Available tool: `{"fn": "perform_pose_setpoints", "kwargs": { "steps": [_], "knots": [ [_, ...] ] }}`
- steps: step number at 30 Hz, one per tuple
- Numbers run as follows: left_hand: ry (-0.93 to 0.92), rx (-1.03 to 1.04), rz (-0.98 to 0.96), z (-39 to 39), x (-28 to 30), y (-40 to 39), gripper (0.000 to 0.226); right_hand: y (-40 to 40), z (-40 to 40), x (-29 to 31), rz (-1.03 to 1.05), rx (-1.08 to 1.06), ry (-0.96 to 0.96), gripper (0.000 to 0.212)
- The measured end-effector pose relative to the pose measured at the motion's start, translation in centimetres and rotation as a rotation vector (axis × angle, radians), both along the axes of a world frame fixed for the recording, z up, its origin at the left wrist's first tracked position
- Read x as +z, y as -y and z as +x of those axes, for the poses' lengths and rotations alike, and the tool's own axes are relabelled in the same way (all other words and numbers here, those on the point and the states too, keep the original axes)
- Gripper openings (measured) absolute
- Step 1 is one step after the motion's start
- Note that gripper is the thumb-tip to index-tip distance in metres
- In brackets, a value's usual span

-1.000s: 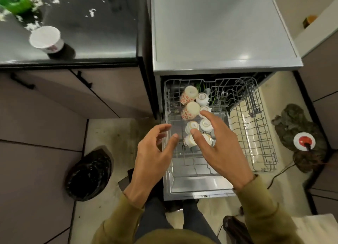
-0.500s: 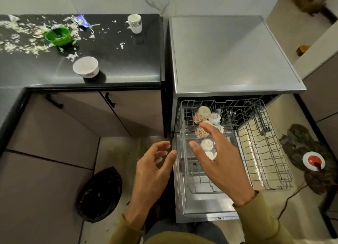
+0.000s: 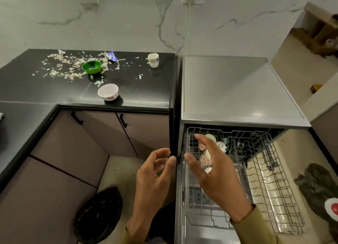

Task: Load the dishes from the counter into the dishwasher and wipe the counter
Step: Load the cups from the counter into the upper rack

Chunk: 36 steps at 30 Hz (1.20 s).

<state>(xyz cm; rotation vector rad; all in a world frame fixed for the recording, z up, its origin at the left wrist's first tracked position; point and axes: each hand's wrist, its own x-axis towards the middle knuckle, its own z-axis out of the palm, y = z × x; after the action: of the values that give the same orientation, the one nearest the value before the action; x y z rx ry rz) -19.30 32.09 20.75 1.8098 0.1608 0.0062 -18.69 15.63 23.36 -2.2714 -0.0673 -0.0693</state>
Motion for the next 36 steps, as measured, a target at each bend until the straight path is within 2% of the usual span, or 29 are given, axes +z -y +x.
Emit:
{"fn": "perform_pose_setpoints", "kwargs": {
  "steps": [6, 13, 28, 36],
  "knots": [
    [-0.013, 0.035, 0.011, -0.4, -0.4, -0.3, 0.025, -0.5, 0.5, -0.9, -0.003, 0.075, -0.027, 0.066],
    [-0.022, 0.037, 0.022, 3.6, -0.9, -3.7, 0.028, -3.7, 4.4, -1.7, -0.008, 0.057, -0.048, 0.064],
    [-0.039, -0.048, 0.021, 17.1, -0.1, -18.4, 0.037, -18.2, 16.2, -1.7, 0.083, -0.035, -0.079, 0.067],
    [0.041, -0.031, 0.028, 22.6, 0.9, -22.6, 0.027, -21.0, 20.6, -1.3, 0.091, -0.04, -0.06, 0.068]
  ]
}}
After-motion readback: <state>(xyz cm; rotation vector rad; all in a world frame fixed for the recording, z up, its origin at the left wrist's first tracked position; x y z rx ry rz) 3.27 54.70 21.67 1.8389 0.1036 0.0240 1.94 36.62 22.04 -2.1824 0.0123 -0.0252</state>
